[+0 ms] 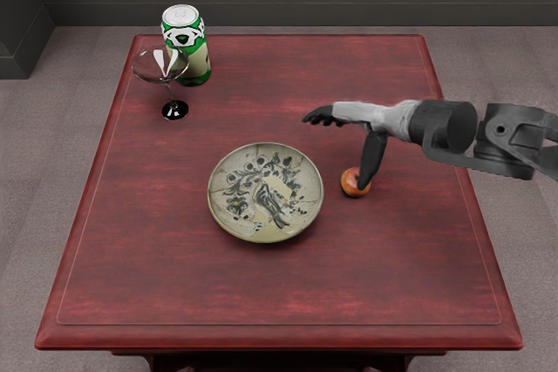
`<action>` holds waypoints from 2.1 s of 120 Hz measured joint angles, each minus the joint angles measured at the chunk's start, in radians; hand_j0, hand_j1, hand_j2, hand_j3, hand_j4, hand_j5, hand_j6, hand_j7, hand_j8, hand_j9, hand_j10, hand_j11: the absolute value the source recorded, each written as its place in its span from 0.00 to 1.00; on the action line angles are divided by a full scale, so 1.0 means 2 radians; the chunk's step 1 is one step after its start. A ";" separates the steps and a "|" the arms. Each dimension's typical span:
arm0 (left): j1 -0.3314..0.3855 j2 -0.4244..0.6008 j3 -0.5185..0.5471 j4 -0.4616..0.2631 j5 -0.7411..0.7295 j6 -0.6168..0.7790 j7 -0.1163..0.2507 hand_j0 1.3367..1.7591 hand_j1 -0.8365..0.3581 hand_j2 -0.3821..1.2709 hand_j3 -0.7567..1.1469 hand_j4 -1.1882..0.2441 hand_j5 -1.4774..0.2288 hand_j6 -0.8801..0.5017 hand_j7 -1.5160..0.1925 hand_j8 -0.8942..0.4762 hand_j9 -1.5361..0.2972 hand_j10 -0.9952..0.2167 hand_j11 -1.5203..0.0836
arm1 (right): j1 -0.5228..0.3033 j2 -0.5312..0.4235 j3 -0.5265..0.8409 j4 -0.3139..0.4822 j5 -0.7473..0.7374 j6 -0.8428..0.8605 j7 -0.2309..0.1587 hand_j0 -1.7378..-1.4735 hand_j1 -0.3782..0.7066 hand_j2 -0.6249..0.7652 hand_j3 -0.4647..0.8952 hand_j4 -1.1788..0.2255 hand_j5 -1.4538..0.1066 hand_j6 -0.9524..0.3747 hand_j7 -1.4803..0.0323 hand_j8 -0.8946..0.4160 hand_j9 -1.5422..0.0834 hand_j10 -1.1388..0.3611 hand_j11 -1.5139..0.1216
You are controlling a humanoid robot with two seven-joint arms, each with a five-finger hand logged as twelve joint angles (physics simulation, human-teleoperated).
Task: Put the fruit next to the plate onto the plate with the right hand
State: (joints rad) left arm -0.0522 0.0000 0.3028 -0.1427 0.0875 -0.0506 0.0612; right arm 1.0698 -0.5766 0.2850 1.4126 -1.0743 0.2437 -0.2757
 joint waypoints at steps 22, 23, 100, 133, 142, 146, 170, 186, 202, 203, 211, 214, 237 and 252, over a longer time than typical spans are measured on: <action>0.000 0.000 0.000 0.000 0.000 0.000 0.000 0.76 0.75 0.26 0.40 0.66 0.68 0.46 0.70 0.47 0.66 0.62 0.75 | -0.014 0.000 -0.020 0.022 -0.043 -0.037 -0.046 0.30 0.29 0.42 0.34 0.67 0.74 0.54 0.78 0.50 0.76 0.60 0.74; 0.000 0.000 0.000 0.000 0.000 0.000 0.000 0.76 0.75 0.26 0.40 0.66 0.68 0.46 0.70 0.47 0.66 0.62 0.75 | -0.014 0.000 -0.021 0.023 -0.045 -0.038 -0.048 0.30 0.29 0.42 0.34 0.67 0.73 0.54 0.77 0.50 0.76 0.60 0.74; 0.000 0.000 0.000 0.000 0.000 0.000 0.000 0.76 0.75 0.26 0.40 0.66 0.68 0.46 0.70 0.47 0.66 0.62 0.75 | -0.041 -0.009 -0.053 0.076 -0.101 -0.112 -0.105 0.30 0.41 0.40 0.34 0.59 0.64 0.45 0.68 0.41 0.67 0.53 0.65; 0.000 0.000 0.000 0.000 0.000 0.000 0.000 0.76 0.75 0.26 0.40 0.66 0.68 0.46 0.70 0.47 0.66 0.62 0.75 | -0.060 -0.011 -0.055 0.070 -0.115 -0.132 -0.105 0.30 0.46 0.39 0.34 0.56 0.60 0.42 0.64 0.38 0.63 0.49 0.61; 0.000 0.000 0.000 0.000 0.000 0.000 0.000 0.76 0.75 0.26 0.40 0.66 0.68 0.46 0.70 0.47 0.66 0.62 0.75 | -0.064 -0.010 -0.055 0.069 -0.122 -0.140 -0.105 0.30 0.47 0.39 0.34 0.55 0.59 0.41 0.63 0.37 0.62 0.49 0.60; 0.000 0.000 0.000 0.000 0.000 0.000 0.000 0.76 0.75 0.26 0.40 0.66 0.68 0.46 0.70 0.47 0.66 0.62 0.75 | -0.066 -0.010 -0.055 0.068 -0.124 -0.144 -0.105 0.30 0.48 0.39 0.34 0.55 0.59 0.41 0.63 0.37 0.62 0.48 0.60; 0.000 0.000 0.000 0.000 0.000 0.000 0.000 0.76 0.75 0.26 0.40 0.66 0.68 0.46 0.70 0.47 0.66 0.62 0.75 | -0.074 -0.003 -0.054 0.051 -0.137 -0.155 -0.104 0.30 0.48 0.39 0.34 0.55 0.59 0.41 0.63 0.37 0.62 0.49 0.60; 0.000 0.000 0.000 0.000 0.000 0.000 0.000 0.76 0.75 0.26 0.40 0.66 0.68 0.46 0.70 0.47 0.66 0.62 0.75 | -0.077 0.009 -0.055 0.041 -0.146 -0.156 -0.103 0.27 0.46 0.38 0.38 0.56 0.60 0.42 0.64 0.38 0.64 0.49 0.61; 0.000 0.000 0.000 0.000 0.000 0.000 0.000 0.76 0.75 0.26 0.40 0.66 0.68 0.46 0.70 0.47 0.66 0.62 0.75 | -0.079 0.020 -0.054 0.039 -0.160 -0.159 -0.106 0.15 0.41 0.31 0.51 0.54 0.60 0.41 0.63 0.36 0.65 0.47 0.63; 0.000 0.000 0.000 0.000 0.000 0.000 0.000 0.76 0.75 0.26 0.40 0.66 0.68 0.46 0.70 0.47 0.66 0.62 0.75 | -0.079 0.021 -0.054 0.039 -0.161 -0.160 -0.106 0.11 0.41 0.30 0.51 0.54 0.60 0.41 0.63 0.36 0.65 0.47 0.63; 0.000 0.000 0.000 0.000 0.000 0.000 0.000 0.76 0.75 0.26 0.40 0.66 0.68 0.46 0.70 0.47 0.66 0.62 0.75 | -0.083 0.022 -0.055 0.039 -0.165 -0.166 -0.107 0.14 0.40 0.23 0.61 0.52 0.58 0.39 0.61 0.38 0.60 0.44 0.61; 0.000 0.000 0.000 0.000 0.000 0.000 0.000 0.76 0.75 0.26 0.40 0.66 0.68 0.46 0.70 0.47 0.66 0.62 0.75 | -0.084 0.023 -0.055 0.039 -0.165 -0.168 -0.107 0.19 0.40 0.20 0.63 0.50 0.58 0.38 0.59 0.40 0.57 0.43 0.60; 0.000 0.000 0.000 0.000 0.000 0.000 0.000 0.76 0.75 0.26 0.40 0.66 0.68 0.46 0.70 0.47 0.66 0.62 0.75 | -0.091 0.024 -0.055 0.039 -0.167 -0.181 -0.109 0.19 0.38 0.12 0.65 0.42 0.51 0.39 0.53 0.48 0.46 0.47 0.50; 0.000 0.000 0.000 0.000 0.000 0.000 0.000 0.76 0.75 0.26 0.40 0.66 0.68 0.46 0.70 0.47 0.66 0.62 0.75 | -0.091 0.025 -0.055 0.043 -0.165 -0.187 -0.108 0.19 0.43 0.24 0.44 0.40 0.46 0.32 0.49 0.37 0.54 0.41 0.53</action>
State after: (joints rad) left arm -0.0521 0.0000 0.3024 -0.1426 0.0877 -0.0506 0.0610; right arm 0.8871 -0.5269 0.1749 1.4985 -1.4036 -0.1302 -0.4910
